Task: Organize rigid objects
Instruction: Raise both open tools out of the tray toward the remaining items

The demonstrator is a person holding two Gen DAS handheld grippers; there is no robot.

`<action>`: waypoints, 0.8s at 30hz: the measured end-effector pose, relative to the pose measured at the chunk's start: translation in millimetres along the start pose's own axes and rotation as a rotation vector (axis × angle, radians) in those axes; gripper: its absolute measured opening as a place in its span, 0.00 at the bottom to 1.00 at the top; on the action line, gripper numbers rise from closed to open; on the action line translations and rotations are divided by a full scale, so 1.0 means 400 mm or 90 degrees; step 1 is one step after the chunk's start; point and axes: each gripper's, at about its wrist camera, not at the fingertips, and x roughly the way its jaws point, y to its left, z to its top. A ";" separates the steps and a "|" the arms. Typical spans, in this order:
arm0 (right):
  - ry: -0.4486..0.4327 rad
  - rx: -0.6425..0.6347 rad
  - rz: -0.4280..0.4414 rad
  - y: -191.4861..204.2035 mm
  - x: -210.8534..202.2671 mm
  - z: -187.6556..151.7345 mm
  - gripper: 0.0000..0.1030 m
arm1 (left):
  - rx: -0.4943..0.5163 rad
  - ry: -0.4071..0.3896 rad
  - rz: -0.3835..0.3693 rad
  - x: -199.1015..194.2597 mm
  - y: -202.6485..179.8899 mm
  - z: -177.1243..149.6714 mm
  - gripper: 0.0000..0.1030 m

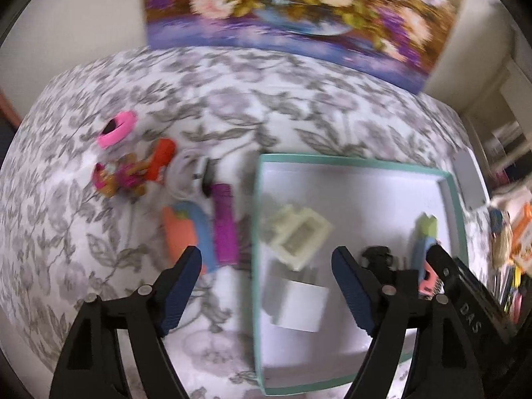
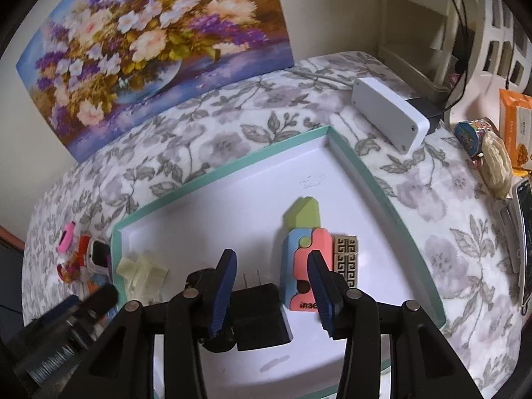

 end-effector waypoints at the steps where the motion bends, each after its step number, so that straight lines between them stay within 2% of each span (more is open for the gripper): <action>1: 0.003 -0.008 -0.002 0.007 0.003 -0.002 0.50 | -0.015 0.006 0.002 0.005 0.017 0.001 0.79; 6: 0.004 -0.028 -0.006 0.030 0.008 -0.008 0.54 | -0.085 0.026 -0.001 0.021 0.083 0.006 0.79; 13: 0.001 -0.040 -0.008 0.053 0.005 -0.014 0.63 | -0.138 0.040 -0.002 0.031 0.137 0.014 0.79; 18: -0.002 -0.044 -0.011 0.063 0.004 -0.017 0.77 | -0.132 0.036 0.023 0.033 0.147 0.015 0.80; 21: -0.001 -0.043 -0.006 0.063 0.006 -0.017 0.87 | -0.135 0.024 0.037 0.032 0.154 0.015 0.91; 22: -0.002 -0.044 -0.006 0.063 0.007 -0.018 0.89 | -0.136 0.021 0.039 0.030 0.156 0.014 0.92; 24: -0.001 -0.044 -0.006 0.065 0.009 -0.019 0.98 | -0.139 0.012 0.047 0.029 0.161 0.015 0.93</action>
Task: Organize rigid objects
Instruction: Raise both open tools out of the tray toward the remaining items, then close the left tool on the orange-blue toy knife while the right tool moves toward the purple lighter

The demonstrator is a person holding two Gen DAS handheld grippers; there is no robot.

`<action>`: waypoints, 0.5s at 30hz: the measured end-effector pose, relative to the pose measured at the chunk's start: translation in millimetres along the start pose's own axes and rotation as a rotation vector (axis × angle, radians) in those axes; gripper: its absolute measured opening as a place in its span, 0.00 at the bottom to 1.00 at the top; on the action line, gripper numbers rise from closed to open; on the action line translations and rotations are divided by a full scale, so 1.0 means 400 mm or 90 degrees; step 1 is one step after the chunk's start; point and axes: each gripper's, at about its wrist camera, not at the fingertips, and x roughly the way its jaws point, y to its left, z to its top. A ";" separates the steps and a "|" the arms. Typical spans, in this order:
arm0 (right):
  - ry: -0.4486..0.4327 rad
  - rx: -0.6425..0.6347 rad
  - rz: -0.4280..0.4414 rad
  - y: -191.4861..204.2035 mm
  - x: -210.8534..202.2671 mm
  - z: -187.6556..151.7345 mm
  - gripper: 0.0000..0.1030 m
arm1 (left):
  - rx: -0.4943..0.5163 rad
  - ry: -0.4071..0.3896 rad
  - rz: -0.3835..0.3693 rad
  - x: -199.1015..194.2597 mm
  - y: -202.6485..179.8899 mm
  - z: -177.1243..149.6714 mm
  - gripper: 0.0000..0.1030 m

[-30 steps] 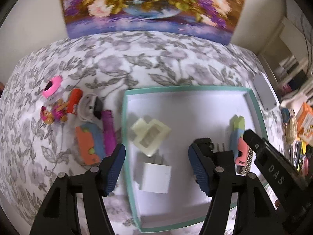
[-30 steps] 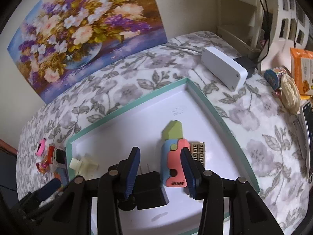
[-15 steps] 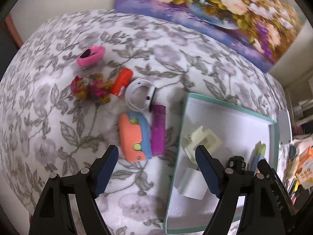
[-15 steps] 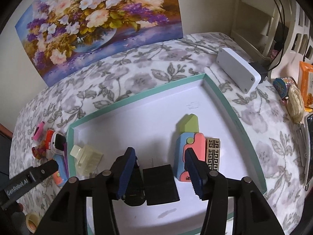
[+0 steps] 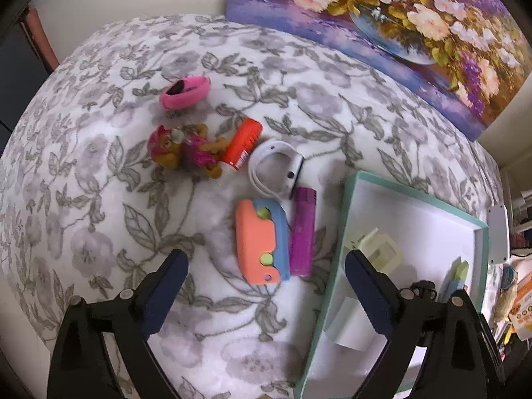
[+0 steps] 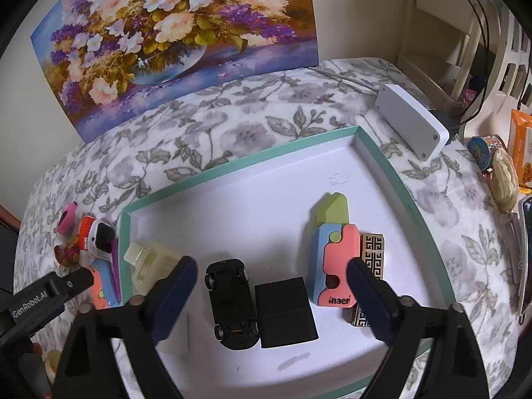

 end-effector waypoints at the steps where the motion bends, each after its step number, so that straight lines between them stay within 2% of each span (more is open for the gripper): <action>1: 0.000 0.001 0.000 0.000 0.001 0.000 1.00 | -0.001 -0.005 0.004 -0.001 0.003 0.001 0.93; 8: -0.001 0.010 0.000 -0.003 0.005 -0.004 1.00 | -0.010 -0.017 0.024 0.002 0.021 0.009 0.93; 15: -0.001 0.015 0.000 0.003 -0.006 -0.005 1.00 | -0.019 -0.048 0.017 -0.032 0.054 0.031 0.93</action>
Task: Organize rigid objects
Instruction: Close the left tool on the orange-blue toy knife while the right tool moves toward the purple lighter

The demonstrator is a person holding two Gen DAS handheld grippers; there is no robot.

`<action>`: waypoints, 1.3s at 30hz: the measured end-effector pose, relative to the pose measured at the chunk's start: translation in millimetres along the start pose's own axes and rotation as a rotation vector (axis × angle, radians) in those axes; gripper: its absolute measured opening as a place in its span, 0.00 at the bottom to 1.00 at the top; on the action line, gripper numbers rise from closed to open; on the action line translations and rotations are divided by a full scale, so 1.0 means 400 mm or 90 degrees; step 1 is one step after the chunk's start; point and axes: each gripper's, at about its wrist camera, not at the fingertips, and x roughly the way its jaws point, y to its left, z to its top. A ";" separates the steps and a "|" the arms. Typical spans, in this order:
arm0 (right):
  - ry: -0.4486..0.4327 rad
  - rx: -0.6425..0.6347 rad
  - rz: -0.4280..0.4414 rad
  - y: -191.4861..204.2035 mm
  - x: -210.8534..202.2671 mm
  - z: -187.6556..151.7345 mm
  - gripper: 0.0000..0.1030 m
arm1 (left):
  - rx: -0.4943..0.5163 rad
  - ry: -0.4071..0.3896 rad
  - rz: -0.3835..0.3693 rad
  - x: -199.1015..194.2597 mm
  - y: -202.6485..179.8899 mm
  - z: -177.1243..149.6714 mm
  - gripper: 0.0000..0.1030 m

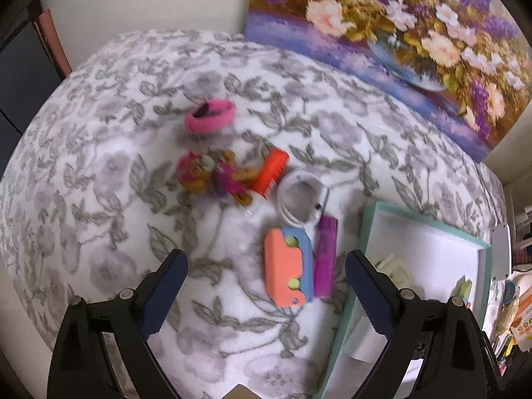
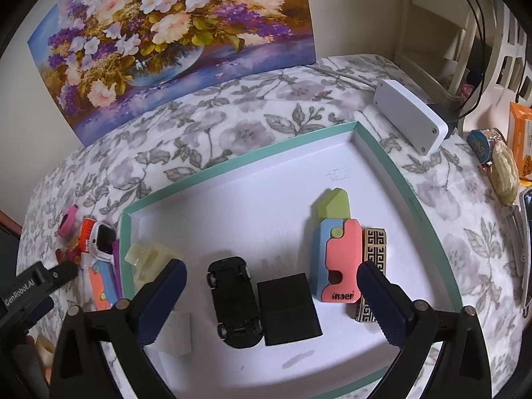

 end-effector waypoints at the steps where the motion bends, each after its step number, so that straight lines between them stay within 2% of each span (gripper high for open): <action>1: -0.007 -0.002 0.000 0.008 -0.011 0.001 1.00 | -0.001 -0.006 0.005 -0.007 0.007 0.005 0.93; 7: -0.039 -0.039 0.030 0.083 -0.057 -0.002 1.00 | -0.017 -0.034 0.036 -0.048 0.086 0.040 0.93; 13: -0.034 -0.097 0.048 0.188 -0.053 -0.027 1.00 | -0.053 -0.043 0.088 -0.065 0.206 0.067 0.93; 22: -0.001 -0.156 0.098 0.332 -0.012 -0.080 1.00 | -0.131 -0.036 0.086 -0.059 0.356 0.084 0.93; 25: 0.002 -0.168 0.116 0.375 -0.004 -0.090 1.00 | -0.130 -0.026 0.087 -0.043 0.364 0.086 0.93; 31: 0.015 -0.170 0.157 0.420 0.031 -0.095 1.00 | -0.102 0.028 0.039 0.031 0.326 0.082 0.93; 39: 0.010 -0.151 0.108 0.394 0.047 -0.058 1.00 | -0.064 0.071 0.005 0.101 0.239 0.064 0.93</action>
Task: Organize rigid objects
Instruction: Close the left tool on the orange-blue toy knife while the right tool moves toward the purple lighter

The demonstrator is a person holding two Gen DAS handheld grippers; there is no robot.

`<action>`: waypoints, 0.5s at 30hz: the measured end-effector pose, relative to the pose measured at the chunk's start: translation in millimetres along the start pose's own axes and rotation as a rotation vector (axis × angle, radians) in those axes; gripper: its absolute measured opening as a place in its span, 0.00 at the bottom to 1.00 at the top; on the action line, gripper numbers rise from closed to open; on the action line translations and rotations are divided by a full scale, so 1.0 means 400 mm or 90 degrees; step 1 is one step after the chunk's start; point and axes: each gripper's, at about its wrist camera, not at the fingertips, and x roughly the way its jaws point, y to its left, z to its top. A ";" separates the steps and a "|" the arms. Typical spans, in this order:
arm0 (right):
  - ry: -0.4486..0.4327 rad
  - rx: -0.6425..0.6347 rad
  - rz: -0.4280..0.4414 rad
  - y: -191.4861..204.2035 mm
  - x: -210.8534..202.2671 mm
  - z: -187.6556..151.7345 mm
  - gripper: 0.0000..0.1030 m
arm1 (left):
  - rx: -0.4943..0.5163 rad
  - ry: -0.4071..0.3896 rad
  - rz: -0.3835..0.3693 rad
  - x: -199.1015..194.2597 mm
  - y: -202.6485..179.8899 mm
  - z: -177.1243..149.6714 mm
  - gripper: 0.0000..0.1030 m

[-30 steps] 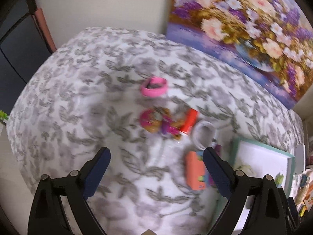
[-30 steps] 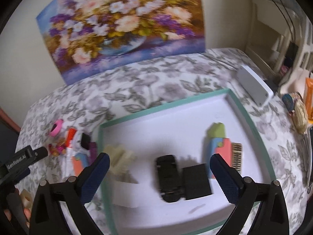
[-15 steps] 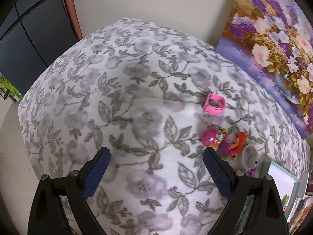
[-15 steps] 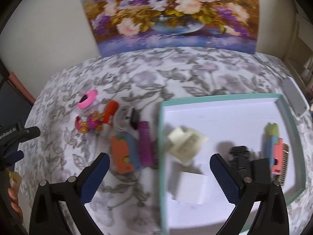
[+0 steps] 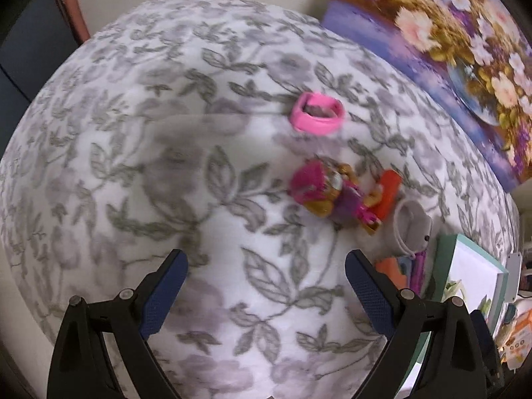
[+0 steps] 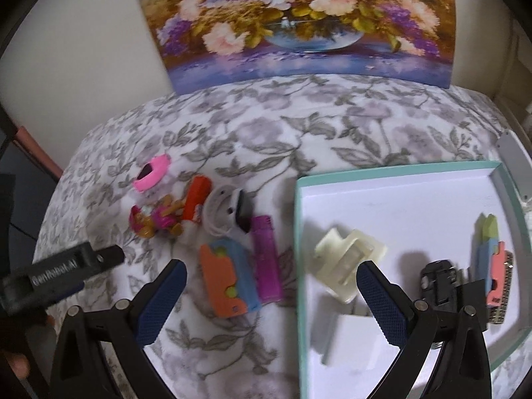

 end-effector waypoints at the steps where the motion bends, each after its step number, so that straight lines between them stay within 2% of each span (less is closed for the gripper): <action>1: 0.001 -0.001 -0.012 -0.005 0.000 0.005 1.00 | 0.004 0.000 -0.002 0.005 -0.010 -0.002 0.93; 10: 0.013 0.004 -0.057 -0.043 0.005 0.053 1.00 | 0.032 0.005 -0.011 0.046 -0.080 -0.006 0.93; 15: 0.011 0.034 -0.062 -0.081 0.007 0.075 1.00 | 0.035 0.018 -0.043 0.054 -0.098 -0.002 0.93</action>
